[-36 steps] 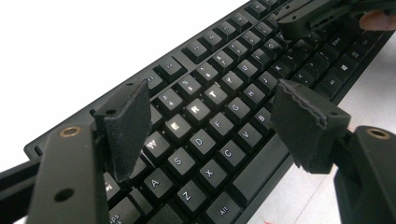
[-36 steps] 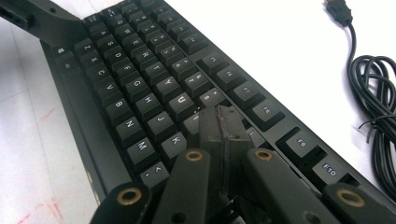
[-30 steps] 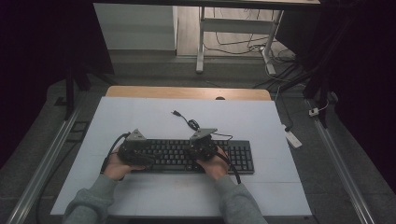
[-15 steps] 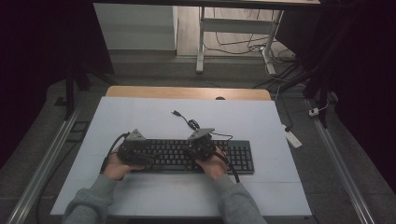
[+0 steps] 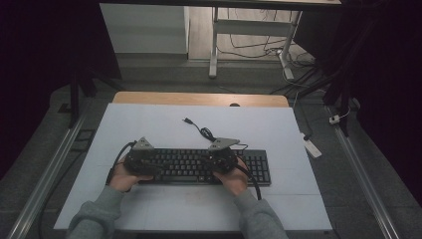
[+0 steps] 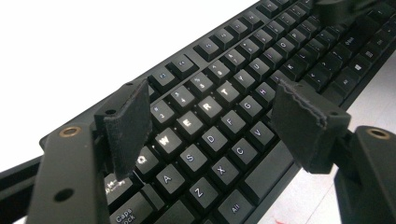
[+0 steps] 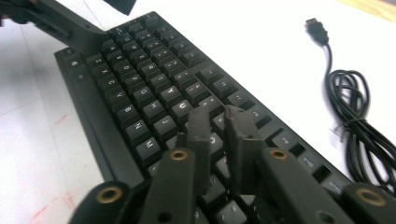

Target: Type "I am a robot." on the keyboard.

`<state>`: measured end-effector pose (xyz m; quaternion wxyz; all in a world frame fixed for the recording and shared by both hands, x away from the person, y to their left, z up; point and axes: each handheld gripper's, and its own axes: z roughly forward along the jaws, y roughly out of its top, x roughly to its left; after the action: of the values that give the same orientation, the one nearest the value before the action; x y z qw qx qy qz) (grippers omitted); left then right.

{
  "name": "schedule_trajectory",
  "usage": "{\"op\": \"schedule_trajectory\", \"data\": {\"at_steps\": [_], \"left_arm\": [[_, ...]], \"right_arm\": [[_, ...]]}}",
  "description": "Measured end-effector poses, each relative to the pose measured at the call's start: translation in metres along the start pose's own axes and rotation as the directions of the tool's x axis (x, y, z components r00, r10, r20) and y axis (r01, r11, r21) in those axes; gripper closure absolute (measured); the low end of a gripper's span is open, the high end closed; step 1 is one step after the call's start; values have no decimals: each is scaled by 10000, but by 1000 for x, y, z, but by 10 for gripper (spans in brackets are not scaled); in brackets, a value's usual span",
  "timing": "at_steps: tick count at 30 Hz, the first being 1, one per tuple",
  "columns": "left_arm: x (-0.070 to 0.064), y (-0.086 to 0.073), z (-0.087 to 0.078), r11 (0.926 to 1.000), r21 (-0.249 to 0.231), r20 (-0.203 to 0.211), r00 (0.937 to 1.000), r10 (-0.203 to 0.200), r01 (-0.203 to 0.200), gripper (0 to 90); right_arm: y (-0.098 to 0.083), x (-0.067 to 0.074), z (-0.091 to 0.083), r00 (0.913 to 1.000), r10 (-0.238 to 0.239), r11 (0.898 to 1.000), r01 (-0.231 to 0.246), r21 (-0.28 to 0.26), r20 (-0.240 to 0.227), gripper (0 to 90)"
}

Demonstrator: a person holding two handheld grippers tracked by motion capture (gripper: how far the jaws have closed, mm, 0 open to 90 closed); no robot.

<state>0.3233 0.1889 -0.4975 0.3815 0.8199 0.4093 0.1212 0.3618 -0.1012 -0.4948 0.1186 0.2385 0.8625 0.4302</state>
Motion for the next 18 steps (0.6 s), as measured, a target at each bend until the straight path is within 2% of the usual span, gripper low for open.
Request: {"op": "schedule_trajectory", "data": {"at_steps": [8,13,18], "left_arm": [[-1,1,0,9999,-73,-23,10000,-89,89,292],[0,1,0,9996,-126,16,9997,-241,241,292],[0,1,0,9996,-179,49,9997,-237,238,295]], "right_arm": [[-12,1,-24,9999,7,9991,0,-417,171,618],[-22,1,-37,9999,113,9974,-106,-707,95,584],[-28,0,-45,9998,126,9976,-114,-677,178,565]]}}
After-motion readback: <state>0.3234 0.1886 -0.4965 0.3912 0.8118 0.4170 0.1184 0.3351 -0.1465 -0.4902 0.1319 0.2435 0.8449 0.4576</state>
